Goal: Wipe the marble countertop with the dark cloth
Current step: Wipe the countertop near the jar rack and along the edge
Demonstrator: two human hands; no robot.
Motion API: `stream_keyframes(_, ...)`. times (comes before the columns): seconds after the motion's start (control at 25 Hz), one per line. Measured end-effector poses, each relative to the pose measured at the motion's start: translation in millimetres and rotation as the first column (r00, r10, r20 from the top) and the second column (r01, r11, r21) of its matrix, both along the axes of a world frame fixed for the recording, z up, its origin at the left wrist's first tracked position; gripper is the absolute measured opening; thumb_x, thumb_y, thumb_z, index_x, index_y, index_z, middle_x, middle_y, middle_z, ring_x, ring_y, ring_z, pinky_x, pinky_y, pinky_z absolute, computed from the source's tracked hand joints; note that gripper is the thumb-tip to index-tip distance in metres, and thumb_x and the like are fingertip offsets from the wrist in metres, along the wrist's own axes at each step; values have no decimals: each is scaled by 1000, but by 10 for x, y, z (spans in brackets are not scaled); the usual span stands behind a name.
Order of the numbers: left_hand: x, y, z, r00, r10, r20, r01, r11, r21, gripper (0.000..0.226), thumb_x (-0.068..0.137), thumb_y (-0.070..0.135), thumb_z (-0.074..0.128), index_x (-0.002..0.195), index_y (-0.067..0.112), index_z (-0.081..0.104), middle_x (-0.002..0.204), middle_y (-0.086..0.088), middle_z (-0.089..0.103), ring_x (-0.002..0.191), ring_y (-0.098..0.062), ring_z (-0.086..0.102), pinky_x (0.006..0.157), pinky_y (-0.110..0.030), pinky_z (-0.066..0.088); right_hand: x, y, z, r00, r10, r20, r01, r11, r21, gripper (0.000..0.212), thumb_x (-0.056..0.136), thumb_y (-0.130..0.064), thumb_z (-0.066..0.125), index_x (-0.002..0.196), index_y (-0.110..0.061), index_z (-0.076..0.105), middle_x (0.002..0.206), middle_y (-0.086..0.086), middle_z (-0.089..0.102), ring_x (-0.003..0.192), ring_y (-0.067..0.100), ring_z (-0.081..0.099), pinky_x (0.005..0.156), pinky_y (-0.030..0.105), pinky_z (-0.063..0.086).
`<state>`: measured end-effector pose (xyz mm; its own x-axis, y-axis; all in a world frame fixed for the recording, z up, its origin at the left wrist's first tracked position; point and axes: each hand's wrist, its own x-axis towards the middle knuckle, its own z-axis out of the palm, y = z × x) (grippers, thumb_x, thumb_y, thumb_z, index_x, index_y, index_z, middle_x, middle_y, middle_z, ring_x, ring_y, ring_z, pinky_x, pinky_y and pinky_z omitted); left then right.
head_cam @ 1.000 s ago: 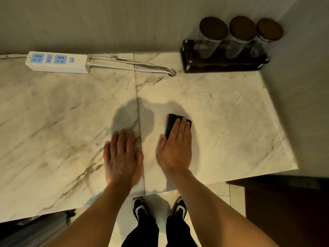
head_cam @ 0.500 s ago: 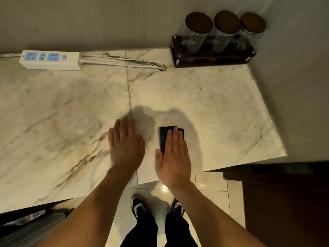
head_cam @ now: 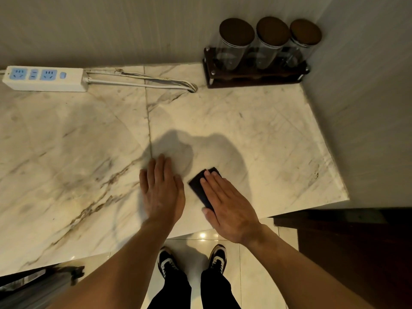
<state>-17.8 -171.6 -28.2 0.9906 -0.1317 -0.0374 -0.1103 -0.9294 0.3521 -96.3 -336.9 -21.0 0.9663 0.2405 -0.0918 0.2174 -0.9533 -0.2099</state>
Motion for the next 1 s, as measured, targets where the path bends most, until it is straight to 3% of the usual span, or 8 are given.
stream_keyframes(0.2, -6, -13, -36, 999, -17, -30, 21, 993, 112, 59, 96, 31, 30, 149, 6, 25, 157, -14, 27, 145, -30, 18, 118, -50, 11, 139, -209, 2, 989, 132, -72, -137, 989, -57, 65, 98, -41, 33, 152, -10, 12, 160, 8, 8, 148, 20, 4, 118, 37, 13)
stream_keyframes(0.4, 7, -36, -29, 997, -3, -74, 15, 987, 162, 62, 95, 37, 19, 151, 9, 19, 159, -10, 21, 147, -27, 12, 119, -48, 7, 372, -382, 8, 971, 225, -80, -232, 968, -93, 66, 97, -40, 36, 151, -9, 13, 160, 9, 9, 147, 22, 7, 117, 36, 9)
stream_keyframes(0.68, -1, -50, -20, 1000, -2, 20, -2, 984, 177, 56, 95, 31, 30, 143, 3, 37, 150, -16, 39, 141, -34, 29, 115, -52, 18, 721, -518, -20, 954, 288, -84, -295, 952, -86, 66, 97, -40, 32, 151, -10, 6, 159, 7, 4, 148, 20, 3, 117, 35, 6)
stream_keyframes(1.0, 13, -53, -31, 998, 11, 60, -20, 990, 142, 54, 93, 28, 37, 140, 3, 44, 146, -18, 44, 137, -37, 35, 113, -55, 22, 1087, -573, -22, 948, 311, -69, -316, 946, -72, 66, 97, -38, 35, 151, -10, 10, 159, 6, 4, 148, 19, 2, 119, 35, 7)
